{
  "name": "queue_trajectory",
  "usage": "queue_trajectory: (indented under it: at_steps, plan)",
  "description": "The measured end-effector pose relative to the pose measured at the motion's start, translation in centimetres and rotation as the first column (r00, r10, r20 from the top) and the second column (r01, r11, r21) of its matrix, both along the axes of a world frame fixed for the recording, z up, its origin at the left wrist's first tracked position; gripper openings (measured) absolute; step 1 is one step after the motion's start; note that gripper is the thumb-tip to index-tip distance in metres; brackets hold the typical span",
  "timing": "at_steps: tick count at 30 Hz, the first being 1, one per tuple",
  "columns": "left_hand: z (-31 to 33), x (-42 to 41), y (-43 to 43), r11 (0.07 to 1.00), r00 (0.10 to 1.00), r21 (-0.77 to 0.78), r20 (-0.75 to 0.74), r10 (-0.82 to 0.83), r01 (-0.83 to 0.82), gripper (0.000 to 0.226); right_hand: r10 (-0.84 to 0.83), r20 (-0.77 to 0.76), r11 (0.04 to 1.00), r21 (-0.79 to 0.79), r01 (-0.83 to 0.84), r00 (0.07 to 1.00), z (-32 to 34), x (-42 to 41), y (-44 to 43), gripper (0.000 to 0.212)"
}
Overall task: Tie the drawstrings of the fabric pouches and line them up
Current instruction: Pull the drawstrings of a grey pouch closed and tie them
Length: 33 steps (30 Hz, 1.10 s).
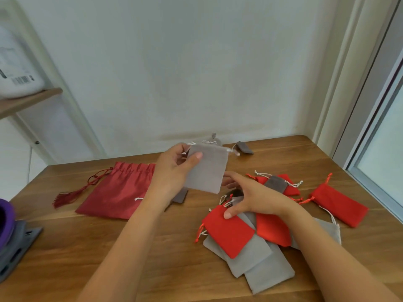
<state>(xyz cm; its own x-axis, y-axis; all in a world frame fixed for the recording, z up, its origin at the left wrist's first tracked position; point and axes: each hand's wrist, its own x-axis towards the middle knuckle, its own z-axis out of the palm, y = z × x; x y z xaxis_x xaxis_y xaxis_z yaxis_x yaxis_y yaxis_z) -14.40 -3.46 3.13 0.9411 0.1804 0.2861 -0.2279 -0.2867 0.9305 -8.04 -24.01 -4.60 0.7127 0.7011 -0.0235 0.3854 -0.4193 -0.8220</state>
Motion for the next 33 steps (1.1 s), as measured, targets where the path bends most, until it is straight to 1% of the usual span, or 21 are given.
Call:
queue_trajectory:
  at_steps: [2,4,6,8,9,10,11,12,13,15,17,18,20,22,24,25,27,30,32,33]
  plan:
    - [0.1,0.4,-0.2,0.998,0.999,-0.063,0.04,0.027,-0.025,0.003,-0.043,-0.038,0.998,0.046,0.045,0.998,0.0,0.4,-0.2,0.087]
    - [-0.2,0.9,-0.5,0.997,1.0,-0.082,0.02,0.014,-0.012,0.004,-0.103,-0.092,0.974,0.194,0.119,0.99,0.3,0.6,-0.3,0.077]
    - [-1.1,1.5,-0.8,0.998,1.0,-0.066,-0.003,-0.008,0.008,0.007,-0.122,-0.214,0.901,0.386,0.199,0.969,0.6,0.8,-0.3,0.06]
    - [-2.1,2.0,-1.4,0.997,0.999,-0.072,-0.026,-0.019,0.017,0.012,-0.121,-0.302,0.821,0.505,0.266,0.946,0.8,0.7,0.0,0.042]
    - [-2.6,2.2,-1.7,0.996,0.999,-0.085,-0.041,-0.027,0.024,0.013,-0.144,-0.325,0.783,0.541,0.309,0.935,0.8,0.7,0.2,0.045]
    - [-3.0,2.4,-2.0,0.995,0.998,-0.095,-0.052,-0.039,0.034,0.01,-0.174,-0.352,0.739,0.571,0.358,0.92,0.7,0.8,0.4,0.055]
    - [-3.3,2.5,-2.4,0.995,0.997,-0.096,-0.065,-0.045,0.038,0.006,-0.203,-0.383,0.695,0.592,0.408,0.901,0.6,0.9,0.5,0.06]
    - [-3.6,2.6,-2.9,0.995,0.996,-0.095,-0.07,-0.05,0.043,0.005,-0.226,-0.414,0.655,0.605,0.452,0.882,0.6,0.9,0.6,0.058]
    - [-3.8,2.6,-3.2,0.994,0.996,-0.099,-0.073,-0.06,0.052,0.006,-0.235,-0.445,0.624,0.612,0.485,0.864,0.7,0.8,0.7,0.05]
    - [-4.4,2.8,-3.6,0.986,0.993,-0.146,-0.082,-0.087,0.075,0.008,-0.249,-0.484,0.586,0.614,0.529,0.839,0.8,0.8,0.7,0.039]
    - [-4.8,2.8,-3.6,0.973,0.99,-0.218,-0.104,-0.097,0.073,0.005,-0.262,-0.488,0.563,0.623,0.543,0.832,0.7,0.9,0.7,0.038]
    - [-4.9,2.9,-3.5,0.969,0.989,-0.24,-0.119,-0.09,0.059,0.002,-0.274,-0.484,0.559,0.623,0.548,0.831,0.6,1.0,0.7,0.039]
    - [-5.2,2.8,-3.1,0.97,0.988,-0.241,-0.139,-0.064,0.029,0.011,-0.299,-0.471,0.561,0.617,0.552,0.83,0.5,1.1,0.7,0.036]
    - [-5.3,2.6,-2.7,0.971,0.99,-0.238,-0.126,-0.062,0.03,0.016,-0.314,-0.445,0.59,0.601,0.54,0.839,0.5,1.2,0.6,0.028]
    - [-5.5,2.2,-2.3,0.979,0.995,-0.202,-0.077,-0.056,0.039,0.016,-0.326,-0.411,0.627,0.58,0.52,0.851,0.7,1.3,0.1,0.019]
    - [-5.5,2.0,-2.1,0.988,0.998,-0.152,-0.048,-0.039,0.032,0.014,-0.335,-0.395,0.637,0.574,0.515,0.855,0.8,1.3,0.0,0.015]
    - [-5.6,1.9,-1.6,0.999,1.0,-0.039,-0.002,-0.01,0.01,0.011,-0.361,-0.376,0.625,0.582,0.52,0.854,0.9,1.4,-0.4,0.017]
    - [-5.7,2.1,-1.1,0.999,0.997,0.044,0.073,0.007,-0.01,0.021,-0.381,-0.385,0.587,0.601,0.542,0.84,1.1,1.5,-0.6,0.021]
    - [-5.7,2.3,-1.0,0.997,0.996,0.03,0.066,0.062,-0.064,0.025,-0.405,-0.377,0.568,0.611,0.552,0.833,1.2,1.6,-0.7,0.018]
    - [-5.5,2.3,-0.9,0.995,0.995,-0.036,0.035,0.097,-0.095,0.026,-0.407,-0.388,0.547,0.621,0.561,0.827,1.3,1.6,-0.7,0.015]
